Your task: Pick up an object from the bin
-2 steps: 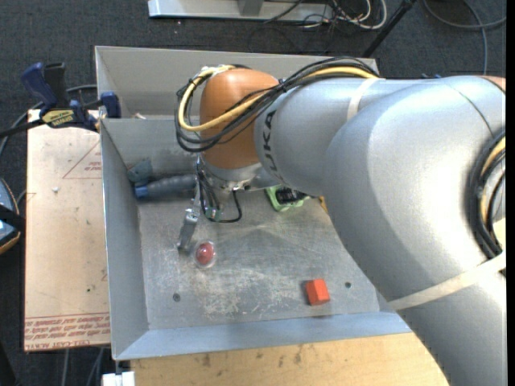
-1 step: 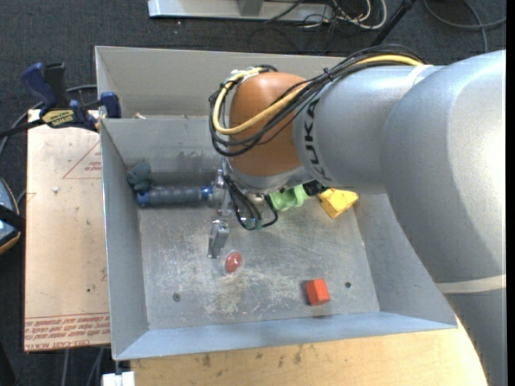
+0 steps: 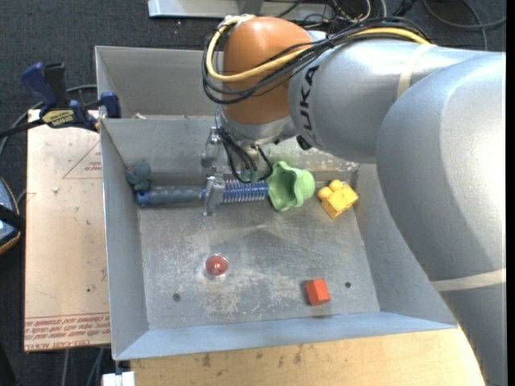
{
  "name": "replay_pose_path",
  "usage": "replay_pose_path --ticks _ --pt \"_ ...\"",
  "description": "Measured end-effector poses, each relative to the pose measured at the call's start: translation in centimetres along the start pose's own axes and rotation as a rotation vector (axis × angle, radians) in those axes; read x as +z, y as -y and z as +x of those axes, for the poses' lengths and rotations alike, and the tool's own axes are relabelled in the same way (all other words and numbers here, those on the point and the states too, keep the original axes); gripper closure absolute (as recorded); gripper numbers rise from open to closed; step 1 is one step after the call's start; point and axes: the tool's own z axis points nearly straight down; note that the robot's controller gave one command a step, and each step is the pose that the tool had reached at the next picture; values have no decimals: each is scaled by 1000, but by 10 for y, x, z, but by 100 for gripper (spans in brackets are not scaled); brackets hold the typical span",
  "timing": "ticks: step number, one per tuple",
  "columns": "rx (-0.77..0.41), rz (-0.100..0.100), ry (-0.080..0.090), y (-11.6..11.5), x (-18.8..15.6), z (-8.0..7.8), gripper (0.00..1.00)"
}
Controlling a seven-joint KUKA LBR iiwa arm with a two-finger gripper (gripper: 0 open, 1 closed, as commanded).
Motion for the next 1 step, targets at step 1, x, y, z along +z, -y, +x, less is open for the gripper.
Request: replay_pose_path --ticks 1 --pt "-114 5 -15 51 69 3 0"
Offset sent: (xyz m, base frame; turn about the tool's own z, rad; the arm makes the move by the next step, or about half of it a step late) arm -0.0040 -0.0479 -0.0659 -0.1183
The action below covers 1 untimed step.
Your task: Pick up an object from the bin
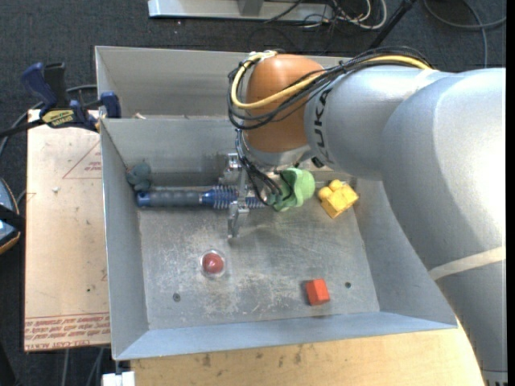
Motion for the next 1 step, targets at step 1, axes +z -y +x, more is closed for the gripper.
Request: replay_pose_path --ticks 1 --pt "-2 -2 4 -3 -3 -1 100"
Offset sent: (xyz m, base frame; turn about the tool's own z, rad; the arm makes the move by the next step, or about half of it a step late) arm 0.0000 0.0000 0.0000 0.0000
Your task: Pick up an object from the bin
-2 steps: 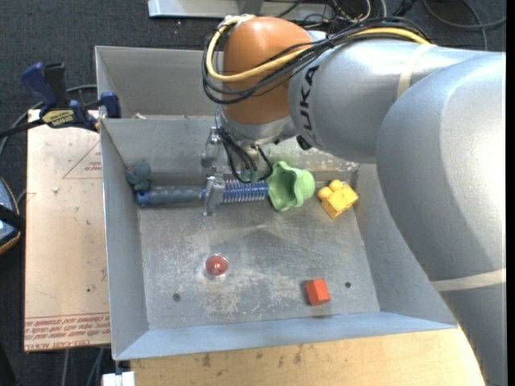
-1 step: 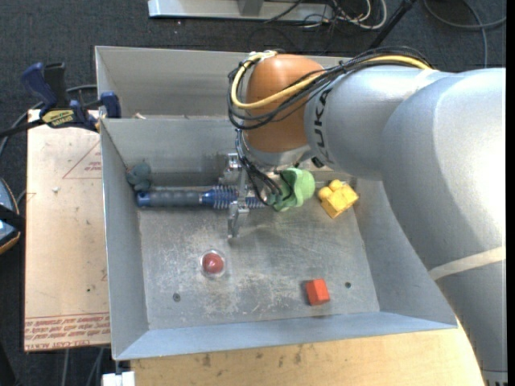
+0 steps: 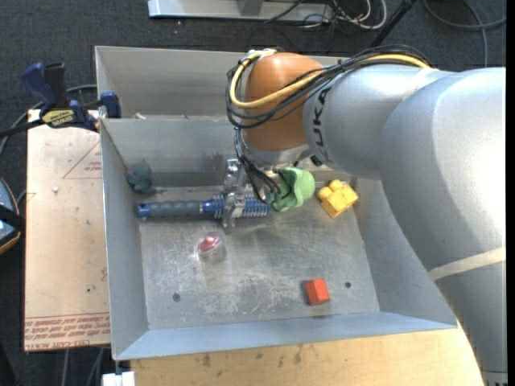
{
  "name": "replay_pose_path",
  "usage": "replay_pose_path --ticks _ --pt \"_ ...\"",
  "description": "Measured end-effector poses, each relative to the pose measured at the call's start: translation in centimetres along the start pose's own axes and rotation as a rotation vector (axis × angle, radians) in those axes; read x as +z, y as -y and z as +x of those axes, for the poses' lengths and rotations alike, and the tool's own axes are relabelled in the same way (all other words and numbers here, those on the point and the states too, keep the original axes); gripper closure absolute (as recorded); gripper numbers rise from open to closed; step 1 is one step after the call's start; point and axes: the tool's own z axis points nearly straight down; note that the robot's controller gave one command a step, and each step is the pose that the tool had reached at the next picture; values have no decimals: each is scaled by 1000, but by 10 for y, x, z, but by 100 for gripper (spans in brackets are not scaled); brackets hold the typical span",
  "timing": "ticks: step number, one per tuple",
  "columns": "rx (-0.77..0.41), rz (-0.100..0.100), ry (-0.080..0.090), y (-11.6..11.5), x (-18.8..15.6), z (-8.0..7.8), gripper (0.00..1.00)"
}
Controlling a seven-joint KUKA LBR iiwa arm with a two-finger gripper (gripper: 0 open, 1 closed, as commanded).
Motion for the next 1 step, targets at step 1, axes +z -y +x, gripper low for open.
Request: replay_pose_path --ticks 1 --pt "2 0 9 26 -139 19 100"
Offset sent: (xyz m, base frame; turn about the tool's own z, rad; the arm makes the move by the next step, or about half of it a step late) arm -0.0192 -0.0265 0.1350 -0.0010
